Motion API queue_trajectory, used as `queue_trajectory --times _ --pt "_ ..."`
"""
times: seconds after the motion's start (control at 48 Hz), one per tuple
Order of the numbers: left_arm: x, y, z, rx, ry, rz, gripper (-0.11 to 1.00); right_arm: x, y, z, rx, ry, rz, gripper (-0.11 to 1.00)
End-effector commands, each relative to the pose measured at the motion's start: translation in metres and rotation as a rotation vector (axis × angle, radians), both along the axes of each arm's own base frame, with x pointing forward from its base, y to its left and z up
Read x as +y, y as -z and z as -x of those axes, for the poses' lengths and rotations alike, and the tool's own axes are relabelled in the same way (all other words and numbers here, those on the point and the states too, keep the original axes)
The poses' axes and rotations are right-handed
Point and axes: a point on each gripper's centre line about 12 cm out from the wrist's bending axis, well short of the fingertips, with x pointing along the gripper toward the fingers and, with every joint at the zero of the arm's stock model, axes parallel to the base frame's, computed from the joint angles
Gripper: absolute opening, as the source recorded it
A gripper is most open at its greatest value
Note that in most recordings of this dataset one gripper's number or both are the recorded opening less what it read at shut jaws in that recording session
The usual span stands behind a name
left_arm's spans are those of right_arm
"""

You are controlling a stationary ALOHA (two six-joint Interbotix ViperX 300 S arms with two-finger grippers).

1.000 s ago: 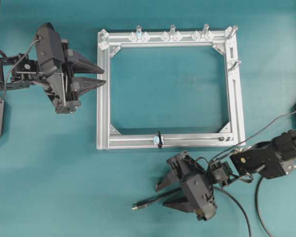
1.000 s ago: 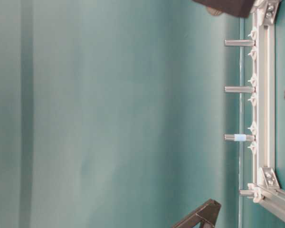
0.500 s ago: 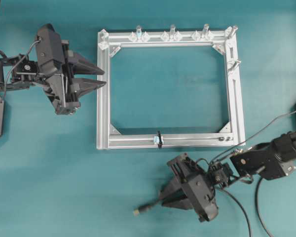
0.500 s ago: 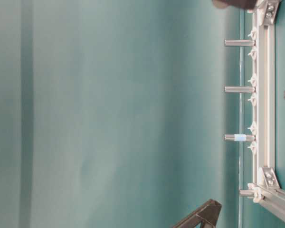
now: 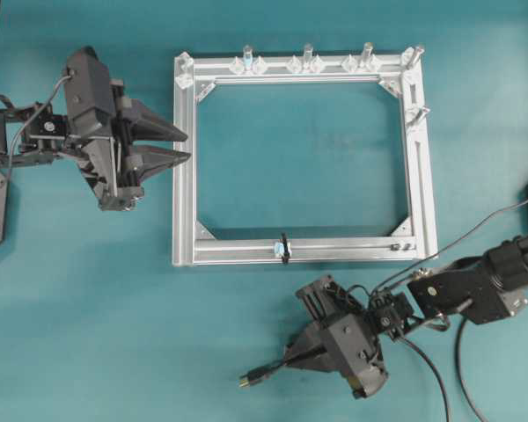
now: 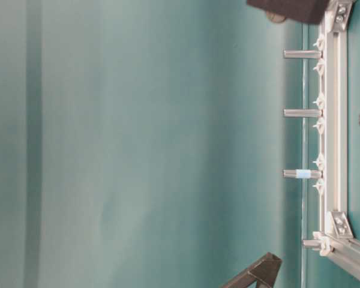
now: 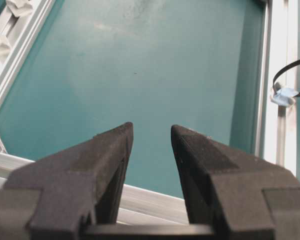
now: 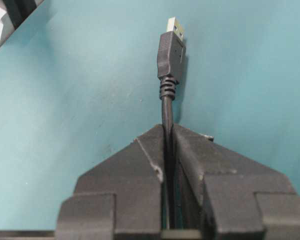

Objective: Insert the wire through the string loop located in the center.
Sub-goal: 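Lift the USB cable with the right gripper and swing it toward the frame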

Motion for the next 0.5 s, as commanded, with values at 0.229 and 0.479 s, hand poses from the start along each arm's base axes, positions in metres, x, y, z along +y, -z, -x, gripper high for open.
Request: queue_trajectory --times 0.229,0.479 --pt "-0.009 -0.005 -0.003 -0.020 0.030 0.001 0.39 -0.002 -0.001 -0.002 0.026 0.043 -0.042 0.07" --pt "-0.011 -0.002 -0.002 -0.013 0.036 0.002 0.39 -0.001 -0.014 0.004 0.011 0.042 -0.061 0.07"
